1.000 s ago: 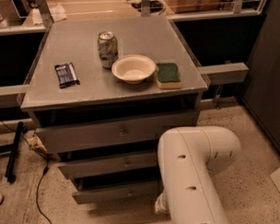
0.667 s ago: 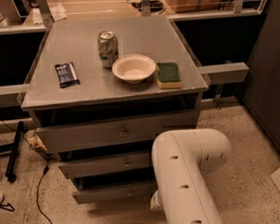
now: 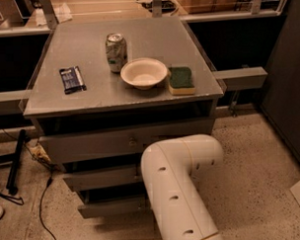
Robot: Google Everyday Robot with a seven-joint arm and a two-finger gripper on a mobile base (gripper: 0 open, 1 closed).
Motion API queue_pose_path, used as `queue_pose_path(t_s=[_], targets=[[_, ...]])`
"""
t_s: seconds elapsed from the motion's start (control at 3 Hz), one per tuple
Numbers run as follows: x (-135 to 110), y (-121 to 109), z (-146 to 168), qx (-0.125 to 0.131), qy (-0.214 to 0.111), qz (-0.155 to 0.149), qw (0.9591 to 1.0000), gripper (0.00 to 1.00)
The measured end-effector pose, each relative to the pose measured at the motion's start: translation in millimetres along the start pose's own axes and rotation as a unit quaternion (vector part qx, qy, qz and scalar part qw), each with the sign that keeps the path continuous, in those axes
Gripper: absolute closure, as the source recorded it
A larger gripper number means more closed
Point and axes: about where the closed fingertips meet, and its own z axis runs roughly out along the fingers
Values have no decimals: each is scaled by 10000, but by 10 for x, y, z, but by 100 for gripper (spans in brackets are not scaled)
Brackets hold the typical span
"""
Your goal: Close bottom drawer
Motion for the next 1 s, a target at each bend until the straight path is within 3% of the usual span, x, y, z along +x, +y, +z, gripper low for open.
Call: queue_pose_path(t_s=[1.0], targets=[[-377,498,-14,9,-391,-93,9992,100]])
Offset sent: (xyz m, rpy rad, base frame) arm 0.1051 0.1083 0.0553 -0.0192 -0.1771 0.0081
